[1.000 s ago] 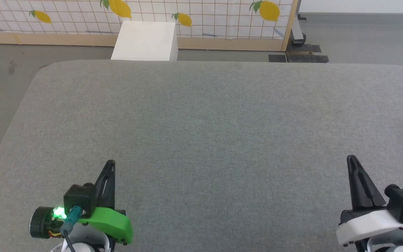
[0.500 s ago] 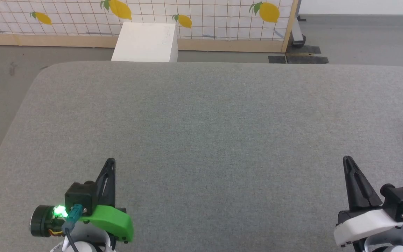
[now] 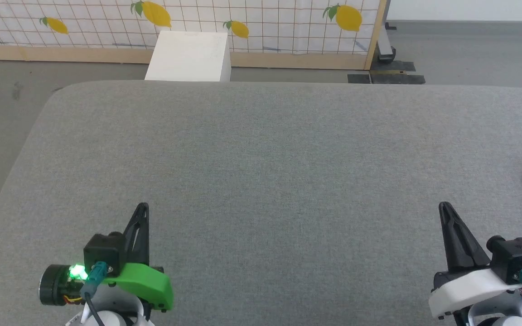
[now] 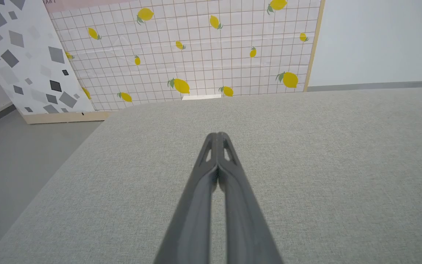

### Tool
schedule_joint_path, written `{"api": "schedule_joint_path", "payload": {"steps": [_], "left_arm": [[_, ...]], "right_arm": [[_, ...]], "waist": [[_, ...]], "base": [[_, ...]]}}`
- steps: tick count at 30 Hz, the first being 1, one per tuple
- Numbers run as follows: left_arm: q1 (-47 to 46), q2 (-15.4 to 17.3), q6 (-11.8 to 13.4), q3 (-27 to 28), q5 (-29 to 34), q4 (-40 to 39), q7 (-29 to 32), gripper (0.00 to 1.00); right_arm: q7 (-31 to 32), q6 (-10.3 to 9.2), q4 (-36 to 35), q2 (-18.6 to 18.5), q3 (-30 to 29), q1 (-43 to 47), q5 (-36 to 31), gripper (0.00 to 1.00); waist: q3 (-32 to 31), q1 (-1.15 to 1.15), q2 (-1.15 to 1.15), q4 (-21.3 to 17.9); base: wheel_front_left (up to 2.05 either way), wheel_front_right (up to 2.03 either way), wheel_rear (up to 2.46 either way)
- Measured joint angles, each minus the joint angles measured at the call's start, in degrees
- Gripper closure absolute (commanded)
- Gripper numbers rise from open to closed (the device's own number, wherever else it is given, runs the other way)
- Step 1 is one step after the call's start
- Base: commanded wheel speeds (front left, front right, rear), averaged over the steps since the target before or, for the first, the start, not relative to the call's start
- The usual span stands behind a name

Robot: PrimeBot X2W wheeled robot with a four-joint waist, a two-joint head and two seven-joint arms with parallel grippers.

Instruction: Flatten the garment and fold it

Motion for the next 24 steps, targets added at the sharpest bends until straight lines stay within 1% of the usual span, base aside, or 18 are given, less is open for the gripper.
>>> {"api": "schedule_joint_path", "payload": {"steps": [24], "left_arm": [[0.1, -3.1, -1.5, 3.3, 3.1, -0.5, 2.0, 1.00]], "right_arm": [[1.8, 0.00, 0.1, 0.4, 1.0, -0.9, -0.9, 1.00]], "waist": [[-0.5, 0.00, 0.00, 0.1]], "base": [[0.00, 0.00, 0.00]]}}
